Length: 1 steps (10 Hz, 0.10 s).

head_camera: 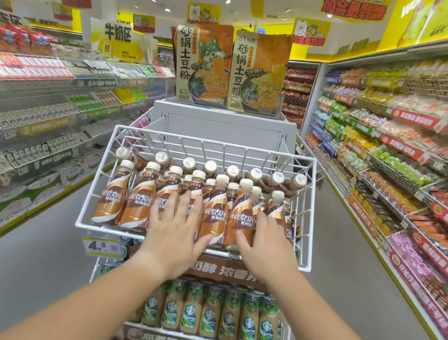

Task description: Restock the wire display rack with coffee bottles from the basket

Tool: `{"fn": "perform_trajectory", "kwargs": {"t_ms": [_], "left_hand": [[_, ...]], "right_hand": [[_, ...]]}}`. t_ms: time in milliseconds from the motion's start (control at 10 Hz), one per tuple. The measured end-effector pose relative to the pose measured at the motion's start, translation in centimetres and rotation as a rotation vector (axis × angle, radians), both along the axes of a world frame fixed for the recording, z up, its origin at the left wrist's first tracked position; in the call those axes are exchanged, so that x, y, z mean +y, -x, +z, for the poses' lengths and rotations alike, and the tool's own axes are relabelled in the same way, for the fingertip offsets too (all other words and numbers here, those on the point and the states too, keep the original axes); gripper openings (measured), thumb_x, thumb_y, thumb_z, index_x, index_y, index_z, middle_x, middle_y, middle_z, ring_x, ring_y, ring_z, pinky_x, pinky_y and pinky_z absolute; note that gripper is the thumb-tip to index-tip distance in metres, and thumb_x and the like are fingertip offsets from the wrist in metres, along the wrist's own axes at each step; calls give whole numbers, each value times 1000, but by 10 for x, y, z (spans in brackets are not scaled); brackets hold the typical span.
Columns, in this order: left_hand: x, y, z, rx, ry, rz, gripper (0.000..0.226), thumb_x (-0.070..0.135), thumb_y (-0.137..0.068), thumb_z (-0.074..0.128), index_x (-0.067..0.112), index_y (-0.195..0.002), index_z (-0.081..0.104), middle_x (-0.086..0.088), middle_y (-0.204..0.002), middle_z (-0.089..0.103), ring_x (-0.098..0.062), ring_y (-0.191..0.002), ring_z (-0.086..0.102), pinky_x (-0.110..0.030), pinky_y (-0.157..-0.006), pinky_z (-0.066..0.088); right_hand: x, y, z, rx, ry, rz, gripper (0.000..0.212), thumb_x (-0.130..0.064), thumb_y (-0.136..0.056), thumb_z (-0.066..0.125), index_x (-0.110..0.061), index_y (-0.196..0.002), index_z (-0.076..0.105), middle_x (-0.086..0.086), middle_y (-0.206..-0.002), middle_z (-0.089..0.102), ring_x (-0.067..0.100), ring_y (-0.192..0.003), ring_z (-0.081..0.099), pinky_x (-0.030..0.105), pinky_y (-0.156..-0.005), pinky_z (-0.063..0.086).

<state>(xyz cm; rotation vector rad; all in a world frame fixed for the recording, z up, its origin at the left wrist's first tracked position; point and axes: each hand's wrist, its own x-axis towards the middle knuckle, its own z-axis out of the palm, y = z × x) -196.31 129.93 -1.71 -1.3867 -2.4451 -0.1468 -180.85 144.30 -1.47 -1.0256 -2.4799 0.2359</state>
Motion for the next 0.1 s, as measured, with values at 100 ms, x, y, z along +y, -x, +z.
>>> {"fn": "perform_trajectory", "kwargs": {"t_ms": [100], "left_hand": [[-23,2,16,0,-1,26,87,75,-91,-3,23,-161,-13,-10,-171,-6,-36,-155,-12,-65,-120,0]], "right_hand": [[-16,-7,9,-33,-84,0,72,-59,-97,34,-13,-151,27,11,-145,43,27,-127,45,44,-101,44]]}}
